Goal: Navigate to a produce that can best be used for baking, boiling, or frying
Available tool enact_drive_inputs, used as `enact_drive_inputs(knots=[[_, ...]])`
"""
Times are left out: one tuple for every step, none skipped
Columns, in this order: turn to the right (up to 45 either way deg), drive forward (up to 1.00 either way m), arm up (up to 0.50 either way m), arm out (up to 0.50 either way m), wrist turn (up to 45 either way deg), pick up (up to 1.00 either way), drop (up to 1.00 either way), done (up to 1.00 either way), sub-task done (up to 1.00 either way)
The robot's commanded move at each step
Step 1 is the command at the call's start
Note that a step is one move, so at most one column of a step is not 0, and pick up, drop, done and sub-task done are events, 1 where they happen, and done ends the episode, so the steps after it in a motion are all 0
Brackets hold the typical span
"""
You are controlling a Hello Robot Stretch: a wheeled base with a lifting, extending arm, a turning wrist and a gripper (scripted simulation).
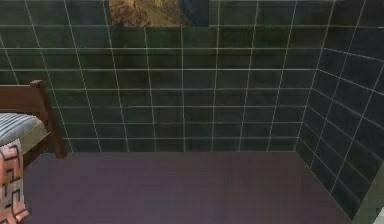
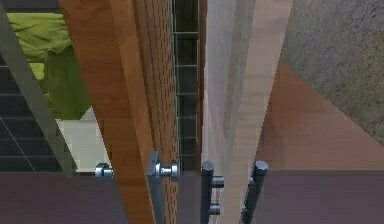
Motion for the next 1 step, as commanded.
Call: enact_drive_inputs(knots=[[6.0,0.00,0.00,0.00,0.0,0.00,0.00,0.00,0.00]])
